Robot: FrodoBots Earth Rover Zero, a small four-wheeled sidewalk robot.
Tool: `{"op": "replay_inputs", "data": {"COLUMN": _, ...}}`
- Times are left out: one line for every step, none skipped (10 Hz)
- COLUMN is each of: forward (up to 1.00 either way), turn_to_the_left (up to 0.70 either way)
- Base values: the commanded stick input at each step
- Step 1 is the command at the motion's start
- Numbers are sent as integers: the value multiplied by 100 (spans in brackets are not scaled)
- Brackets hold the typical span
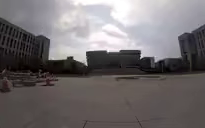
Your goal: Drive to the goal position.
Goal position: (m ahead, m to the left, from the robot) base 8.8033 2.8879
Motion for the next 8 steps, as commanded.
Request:
{"op": "replay_inputs", "data": {"forward": 70, "turn_to_the_left": 0}}
{"op": "replay_inputs", "data": {"forward": 70, "turn_to_the_left": 0}}
{"op": "replay_inputs", "data": {"forward": 70, "turn_to_the_left": 0}}
{"op": "replay_inputs", "data": {"forward": 70, "turn_to_the_left": 0}}
{"op": "replay_inputs", "data": {"forward": 70, "turn_to_the_left": 0}}
{"op": "replay_inputs", "data": {"forward": 70, "turn_to_the_left": 0}}
{"op": "replay_inputs", "data": {"forward": 70, "turn_to_the_left": 0}}
{"op": "replay_inputs", "data": {"forward": 70, "turn_to_the_left": 0}}
